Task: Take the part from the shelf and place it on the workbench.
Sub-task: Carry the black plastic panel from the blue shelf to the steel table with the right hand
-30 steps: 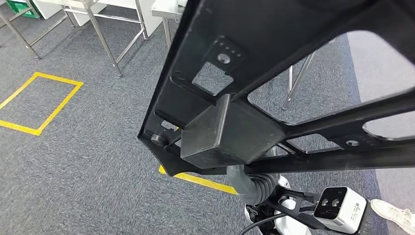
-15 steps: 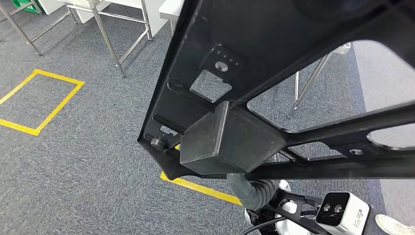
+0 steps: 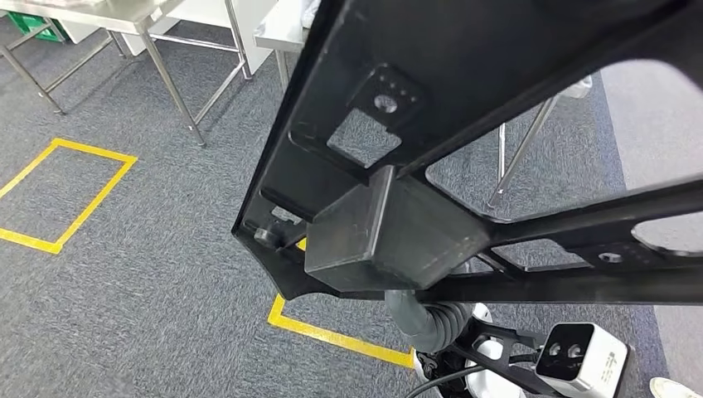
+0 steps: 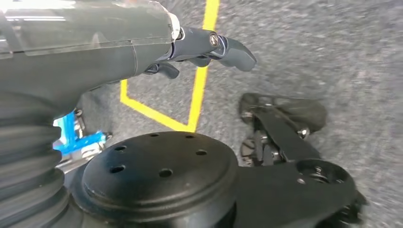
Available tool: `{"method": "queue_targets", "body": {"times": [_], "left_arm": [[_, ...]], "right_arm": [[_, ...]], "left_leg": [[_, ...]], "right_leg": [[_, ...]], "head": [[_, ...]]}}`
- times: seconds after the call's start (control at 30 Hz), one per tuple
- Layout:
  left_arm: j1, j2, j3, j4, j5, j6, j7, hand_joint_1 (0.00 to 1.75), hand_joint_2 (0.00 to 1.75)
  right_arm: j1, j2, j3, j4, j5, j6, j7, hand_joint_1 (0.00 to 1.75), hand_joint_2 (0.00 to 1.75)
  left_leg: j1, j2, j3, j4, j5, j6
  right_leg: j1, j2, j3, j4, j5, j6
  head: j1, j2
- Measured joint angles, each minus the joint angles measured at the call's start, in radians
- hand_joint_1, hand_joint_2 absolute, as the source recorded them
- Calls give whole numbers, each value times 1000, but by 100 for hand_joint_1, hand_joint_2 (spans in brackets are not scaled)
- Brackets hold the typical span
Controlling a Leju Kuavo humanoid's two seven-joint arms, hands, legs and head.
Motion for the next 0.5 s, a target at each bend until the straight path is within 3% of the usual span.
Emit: {"method": "queue_targets", "body": {"times": [0.07,0.1,0.2,0.23,0.27,0.37,0.4,0.43,0.5], "left_arm": [[1,0,-2,0,0,0,-2,0,175],[2,1,-3,0,0,0,-3,0,175],[2,0,-4,0,0,0,-4,0,175],[1,0,-4,0,0,0,-5,0,175],[-1,1,-4,0,0,0,-5,0,175],[-1,2,-4,0,0,0,-6,0,175],[0,2,-4,0,0,0,-6,0,175],[1,2,-4,0,0,0,-6,0,175],[1,2,-4,0,0,0,-6,0,175]], "right_arm": [[-1,0,0,1,0,1,0,175,175],[-2,0,0,2,0,1,0,175,175],[-3,1,0,3,1,1,0,175,175],[-4,1,0,2,1,1,0,175,175],[-4,2,0,2,1,1,0,175,175],[-3,1,0,3,1,1,0,175,175],[-2,1,0,3,2,0,0,175,175],[-1,1,0,3,4,-2,0,175,175],[-1,1,0,3,12,-7,0,175,175]], "left_leg": [[-1,4,17,-104,99,9],[-2,6,21,-127,124,18],[0,3,37,-139,125,42],[2,2,45,-142,122,48],[3,1,53,-143,118,53],[1,-2,68,-143,100,59],[1,-2,75,-143,93,59],[0,-3,85,-143,85,59],[-3,-4,109,-144,67,57]], "right_leg": [[3,0,20,5,-22,10],[5,0,26,6,-30,16],[7,1,31,31,-37,32],[6,1,19,59,-42,37],[4,1,-5,102,-57,41],[-2,0,-122,260,-128,53],[-3,0,-147,278,-136,54],[-2,0,-157,264,-123,52],[3,0,-133,155,-36,37]], "head": [[0,0],[0,0],[1,0],[1,0],[2,0],[2,0],[2,0],[2,0],[3,0]]}}
